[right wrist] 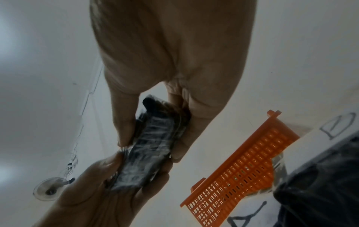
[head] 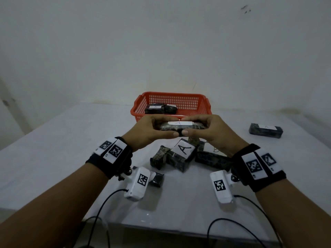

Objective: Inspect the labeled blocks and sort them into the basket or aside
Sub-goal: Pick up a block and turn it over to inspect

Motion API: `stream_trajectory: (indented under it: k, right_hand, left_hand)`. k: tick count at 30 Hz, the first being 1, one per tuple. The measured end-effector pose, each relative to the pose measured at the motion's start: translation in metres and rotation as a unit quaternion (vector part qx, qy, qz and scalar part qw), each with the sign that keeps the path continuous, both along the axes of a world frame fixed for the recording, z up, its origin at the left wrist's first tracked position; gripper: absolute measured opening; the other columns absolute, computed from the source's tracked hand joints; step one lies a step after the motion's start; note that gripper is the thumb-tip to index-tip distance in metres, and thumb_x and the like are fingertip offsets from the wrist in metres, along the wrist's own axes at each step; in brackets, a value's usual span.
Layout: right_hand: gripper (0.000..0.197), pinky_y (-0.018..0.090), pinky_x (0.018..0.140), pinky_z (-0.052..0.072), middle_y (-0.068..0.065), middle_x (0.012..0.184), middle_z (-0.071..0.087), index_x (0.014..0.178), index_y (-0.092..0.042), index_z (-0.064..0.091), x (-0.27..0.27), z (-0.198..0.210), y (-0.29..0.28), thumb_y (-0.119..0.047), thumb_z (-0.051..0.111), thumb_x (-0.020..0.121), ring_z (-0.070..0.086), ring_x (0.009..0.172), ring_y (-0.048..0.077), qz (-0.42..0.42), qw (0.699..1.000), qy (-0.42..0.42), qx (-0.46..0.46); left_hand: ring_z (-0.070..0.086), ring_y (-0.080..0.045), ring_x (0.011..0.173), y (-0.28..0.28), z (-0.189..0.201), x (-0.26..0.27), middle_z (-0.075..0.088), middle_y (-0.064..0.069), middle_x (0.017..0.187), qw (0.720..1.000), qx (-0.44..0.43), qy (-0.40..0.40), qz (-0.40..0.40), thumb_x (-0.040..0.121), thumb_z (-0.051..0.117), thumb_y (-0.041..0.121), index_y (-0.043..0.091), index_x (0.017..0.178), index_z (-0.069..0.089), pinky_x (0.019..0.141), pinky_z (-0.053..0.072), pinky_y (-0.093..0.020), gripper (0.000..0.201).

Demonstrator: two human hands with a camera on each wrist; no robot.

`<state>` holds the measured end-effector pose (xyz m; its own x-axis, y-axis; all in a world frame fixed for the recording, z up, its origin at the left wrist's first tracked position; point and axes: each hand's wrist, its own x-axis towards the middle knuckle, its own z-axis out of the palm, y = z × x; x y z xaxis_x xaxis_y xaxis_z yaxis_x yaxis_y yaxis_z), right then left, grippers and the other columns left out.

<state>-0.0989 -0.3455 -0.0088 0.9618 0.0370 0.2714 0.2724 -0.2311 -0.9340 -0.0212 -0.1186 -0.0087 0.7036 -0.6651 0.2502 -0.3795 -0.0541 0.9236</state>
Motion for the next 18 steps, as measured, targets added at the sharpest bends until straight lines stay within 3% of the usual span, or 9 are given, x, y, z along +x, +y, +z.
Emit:
stream_trajectory:
  k: [2,5,9,13,18]
  right_hand:
    - [0.045,0.027,0.087,0.06,0.007,0.106,0.08,0.117,-0.01,0.075,-0.001,0.001,0.001,-0.018,0.088,0.075,0.077,0.098,0.018,-0.007,1.0,-0.009,0.003]
    - [0.053,0.032,0.089,0.061,0.008,0.108,0.079,0.119,-0.009,0.074,-0.002,0.0,0.001,-0.021,0.089,0.069,0.077,0.1,0.021,-0.003,1.0,-0.004,0.021]
    - [0.048,0.033,0.091,0.062,0.012,0.113,0.078,0.124,-0.005,0.071,-0.006,-0.001,-0.001,0.001,0.083,0.079,0.076,0.106,0.025,0.019,0.999,0.007,0.03]
    - [0.047,0.035,0.091,0.062,0.011,0.114,0.077,0.124,-0.009,0.072,-0.008,-0.001,-0.001,0.0,0.084,0.079,0.075,0.107,0.025,0.02,1.0,0.01,-0.003]
    - [0.049,0.02,0.08,0.058,0.001,0.112,0.077,0.123,-0.013,0.073,-0.005,-0.001,0.007,-0.011,0.088,0.076,0.075,0.1,0.012,0.01,0.999,-0.005,-0.04]
  left_hand:
    - [0.072,-0.016,0.112,-0.001,0.002,-0.001,0.076,-0.005,0.119,1.0,0.002,0.008,-0.012,0.084,0.08,0.005,0.01,0.13,0.067,0.094,0.057,-0.025,0.049]
    - [0.073,-0.017,0.107,0.003,0.004,0.0,0.077,-0.005,0.114,1.0,0.006,-0.008,0.007,0.082,0.082,0.005,0.01,0.125,0.07,0.092,0.057,-0.026,0.045]
    - [0.072,-0.018,0.111,0.01,0.003,0.001,0.075,-0.005,0.119,1.0,0.015,0.002,0.0,0.081,0.082,0.006,0.012,0.127,0.069,0.095,0.058,-0.03,0.049]
    - [0.073,-0.018,0.108,0.013,-0.001,0.0,0.076,-0.007,0.117,1.0,0.01,-0.003,0.006,0.079,0.082,0.003,0.006,0.125,0.069,0.09,0.058,-0.027,0.048]
    - [0.073,-0.016,0.106,0.011,-0.002,-0.004,0.076,-0.006,0.115,1.0,0.017,-0.001,-0.001,0.078,0.083,-0.001,0.008,0.124,0.068,0.086,0.059,-0.026,0.049]
